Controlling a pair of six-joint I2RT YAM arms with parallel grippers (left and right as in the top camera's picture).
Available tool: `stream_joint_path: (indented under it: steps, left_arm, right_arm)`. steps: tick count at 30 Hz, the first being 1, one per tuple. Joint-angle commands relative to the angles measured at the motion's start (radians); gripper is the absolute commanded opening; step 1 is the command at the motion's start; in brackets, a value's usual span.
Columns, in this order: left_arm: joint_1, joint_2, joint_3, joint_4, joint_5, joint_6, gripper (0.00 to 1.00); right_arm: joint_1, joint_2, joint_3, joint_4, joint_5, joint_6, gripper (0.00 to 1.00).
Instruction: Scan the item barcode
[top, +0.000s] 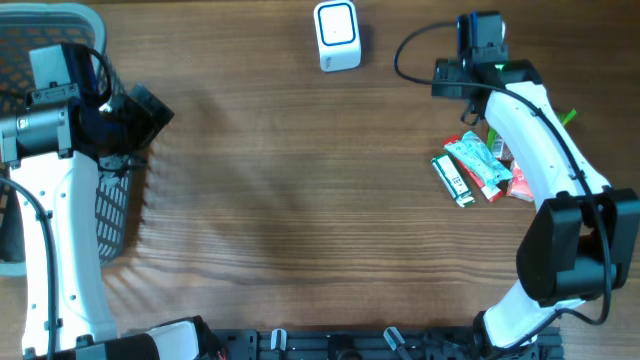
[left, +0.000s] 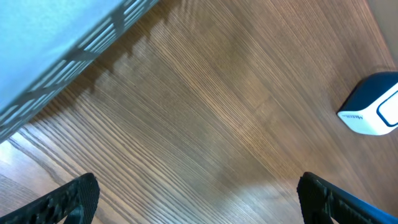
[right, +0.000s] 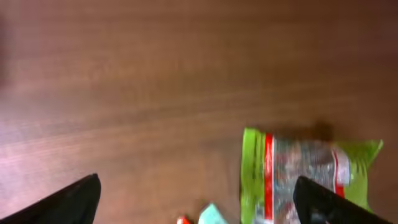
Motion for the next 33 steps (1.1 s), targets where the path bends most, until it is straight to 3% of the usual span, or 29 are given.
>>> stream_joint_path:
  steps: [1, 6, 19, 23, 29, 33]
  left_arm:
    - [0.008, 0.002, -0.003, 0.000, -0.014, -0.002, 1.00]
    - [0.008, 0.002, -0.003, 0.000, -0.014, -0.002, 1.00]
    - [0.008, 0.002, -0.003, 0.000, -0.014, -0.003, 1.00]
    - [0.008, 0.002, -0.003, 0.000, -0.014, -0.003, 1.00]
    - [0.008, 0.002, -0.003, 0.000, -0.014, -0.003, 1.00]
    - [0.008, 0.002, -0.003, 0.000, -0.014, -0.002, 1.00]
  right_arm:
    - [-0.005, 0.004, 0.000, 0.052, -0.007, 0.002, 0.99]
    - [0.003, -0.100, 0.000, 0.035, -0.076, 0.002, 1.00]
    - [0.005, -0.977, 0.000, 0.011, -0.118, 0.001, 1.00]
    - [0.005, -1.165, -0.017, -0.034, -0.096, 0.002, 1.00]
    - [0.005, -1.497, -0.306, -0.034, -0.097, 0.006, 1.00]
    - [0.005, -1.680, -0.576, 0.189, -0.121, 0.006, 1.00]
